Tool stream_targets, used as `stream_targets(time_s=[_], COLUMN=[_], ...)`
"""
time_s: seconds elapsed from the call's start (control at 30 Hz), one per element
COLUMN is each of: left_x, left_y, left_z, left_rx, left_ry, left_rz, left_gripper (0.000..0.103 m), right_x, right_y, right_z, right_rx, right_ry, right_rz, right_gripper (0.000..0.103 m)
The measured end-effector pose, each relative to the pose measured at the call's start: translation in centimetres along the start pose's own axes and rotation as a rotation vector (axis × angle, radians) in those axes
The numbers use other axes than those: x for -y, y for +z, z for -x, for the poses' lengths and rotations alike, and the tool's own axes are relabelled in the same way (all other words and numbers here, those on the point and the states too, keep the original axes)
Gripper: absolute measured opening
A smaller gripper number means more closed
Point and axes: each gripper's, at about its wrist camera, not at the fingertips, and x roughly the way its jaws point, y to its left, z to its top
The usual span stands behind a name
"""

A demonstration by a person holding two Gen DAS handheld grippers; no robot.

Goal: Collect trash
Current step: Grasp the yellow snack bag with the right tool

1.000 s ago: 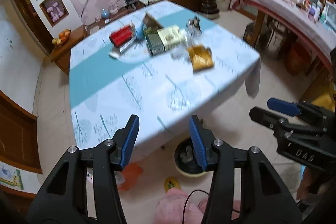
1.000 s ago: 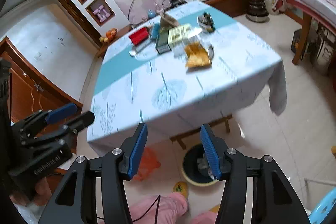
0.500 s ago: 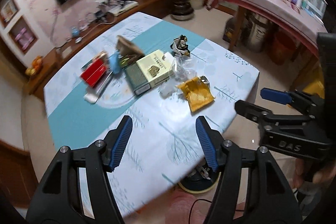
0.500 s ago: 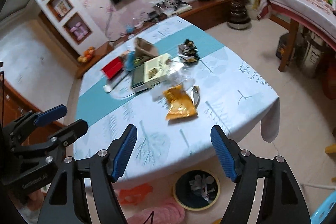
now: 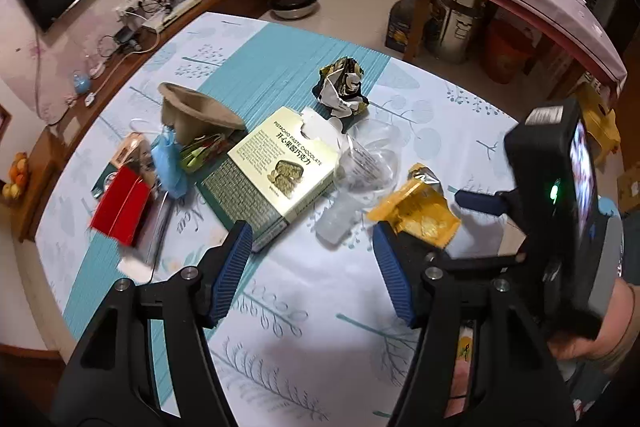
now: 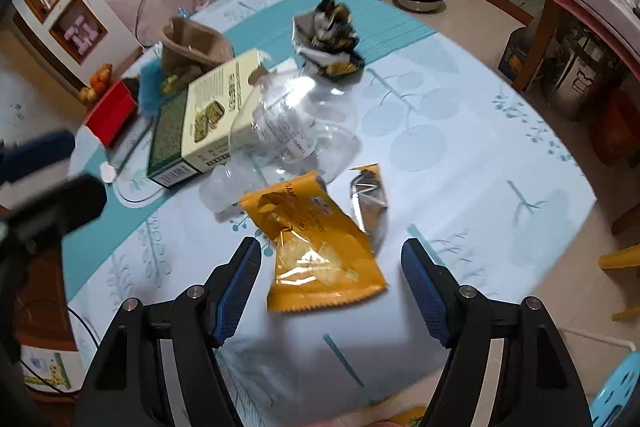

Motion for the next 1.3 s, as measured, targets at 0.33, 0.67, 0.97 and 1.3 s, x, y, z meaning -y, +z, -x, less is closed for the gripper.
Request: stream_targets(time_s=[0.33, 0.67, 0.97, 1.3], left_x=[-1.7, -0.6, 0.9, 3.5], left_y=[1.7, 4.1, 6.2, 6.5], left_z=[-3.4, -6.0, -8.0, -10.2], left_rx=[-0.045, -0.086, -0.098, -0.140], left_ry=[-0.108, -0.159, -0.177, -0.179], left_rz=[0.030, 0.001, -0.025, -0.082], left_gripper=[0.060, 0.060, 0.060, 0.052], right_x=[-2.2, 1.4, 5.1, 7.2], right_y=[-0.7, 0.0, 2.5, 2.6], right_z=[-2.9, -2.3, -2.5, -1.5], right_rx=[-0.003, 0.021, 0.042, 0.057], right_ry=[-0.123, -0.072, -0.030, -0.002], right_rz=[0.074, -0.111, -0.294, -0.337], right_gripper=[0.059, 0.038, 0.030, 0.029])
